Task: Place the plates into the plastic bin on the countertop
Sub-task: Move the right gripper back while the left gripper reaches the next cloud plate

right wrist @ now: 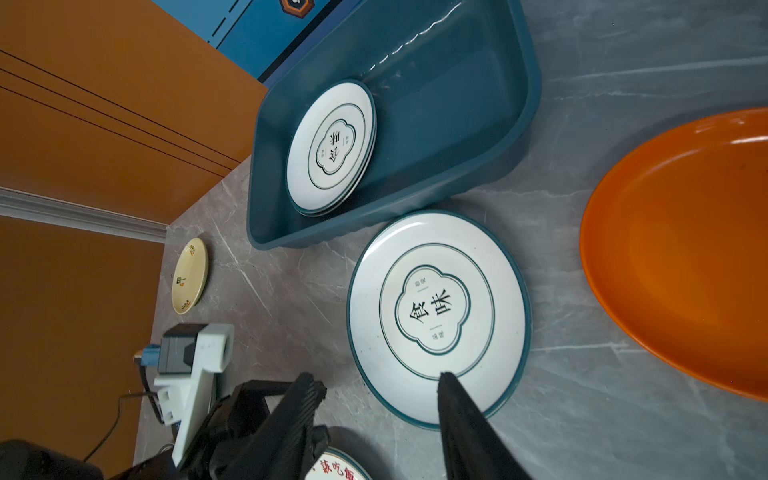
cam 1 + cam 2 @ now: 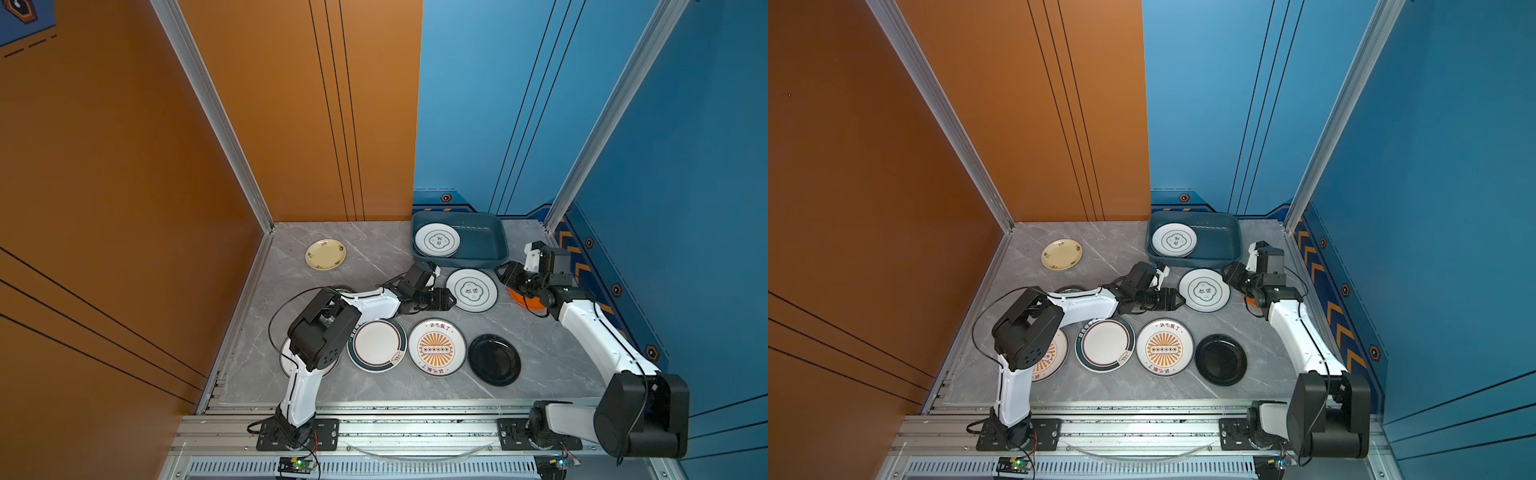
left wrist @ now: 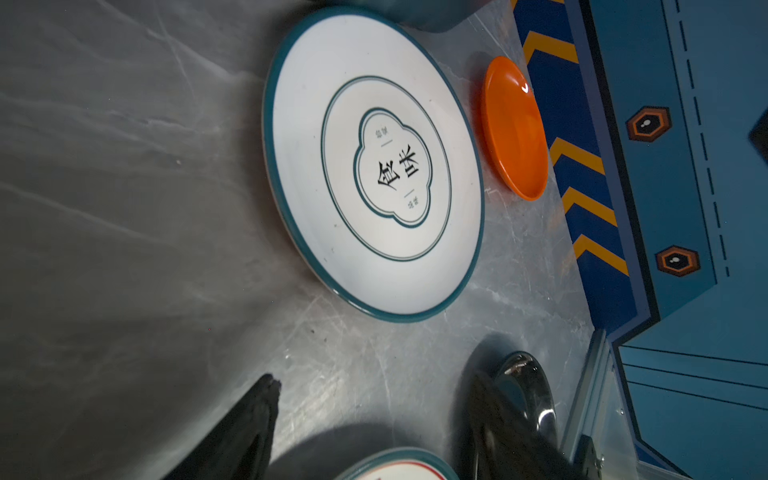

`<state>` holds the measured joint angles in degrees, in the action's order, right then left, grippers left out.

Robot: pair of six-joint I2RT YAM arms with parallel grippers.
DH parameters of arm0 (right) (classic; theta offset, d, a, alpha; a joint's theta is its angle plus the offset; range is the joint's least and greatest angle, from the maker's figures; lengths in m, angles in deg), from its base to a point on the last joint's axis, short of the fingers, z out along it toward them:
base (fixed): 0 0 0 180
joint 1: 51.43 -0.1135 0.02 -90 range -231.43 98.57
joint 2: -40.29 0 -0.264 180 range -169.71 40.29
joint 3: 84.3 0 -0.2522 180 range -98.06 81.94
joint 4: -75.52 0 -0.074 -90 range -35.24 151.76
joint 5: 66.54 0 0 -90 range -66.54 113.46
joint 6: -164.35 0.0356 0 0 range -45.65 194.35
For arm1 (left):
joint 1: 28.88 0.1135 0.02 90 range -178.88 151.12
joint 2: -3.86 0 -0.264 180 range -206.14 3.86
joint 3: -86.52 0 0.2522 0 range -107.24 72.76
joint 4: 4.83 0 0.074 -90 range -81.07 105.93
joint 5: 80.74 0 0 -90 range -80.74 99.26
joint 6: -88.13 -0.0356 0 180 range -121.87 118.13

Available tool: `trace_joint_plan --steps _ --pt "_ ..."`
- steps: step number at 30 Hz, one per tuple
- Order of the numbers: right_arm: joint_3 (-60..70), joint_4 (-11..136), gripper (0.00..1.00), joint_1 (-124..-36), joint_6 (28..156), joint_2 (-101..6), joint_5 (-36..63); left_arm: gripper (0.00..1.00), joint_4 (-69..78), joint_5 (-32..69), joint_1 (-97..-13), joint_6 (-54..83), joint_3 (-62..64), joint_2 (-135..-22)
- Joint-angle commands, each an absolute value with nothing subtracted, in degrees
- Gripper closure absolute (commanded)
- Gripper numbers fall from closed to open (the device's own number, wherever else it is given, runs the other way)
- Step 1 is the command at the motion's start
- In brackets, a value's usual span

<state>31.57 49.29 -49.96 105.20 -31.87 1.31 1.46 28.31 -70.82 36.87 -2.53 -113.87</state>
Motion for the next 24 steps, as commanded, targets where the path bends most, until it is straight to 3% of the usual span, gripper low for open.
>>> trace_joint_plan --steps 1,9,24 --pt "35.5 51.3 0.49 -49.6 104.4 -27.9 3.4 0.27 3.0 25.6 -70.2 37.0 -5.7 -117.1" --pt "39.1 49.6 0.48 -47.2 103.8 -23.1 2.4 0.36 3.6 24.7 -70.1 39.2 -11.5 -123.5" --pt "43.0 50.1 0.47 -45.0 103.8 -21.9 1.2 0.76 4.5 26.2 -69.5 41.1 -17.3 -129.2"
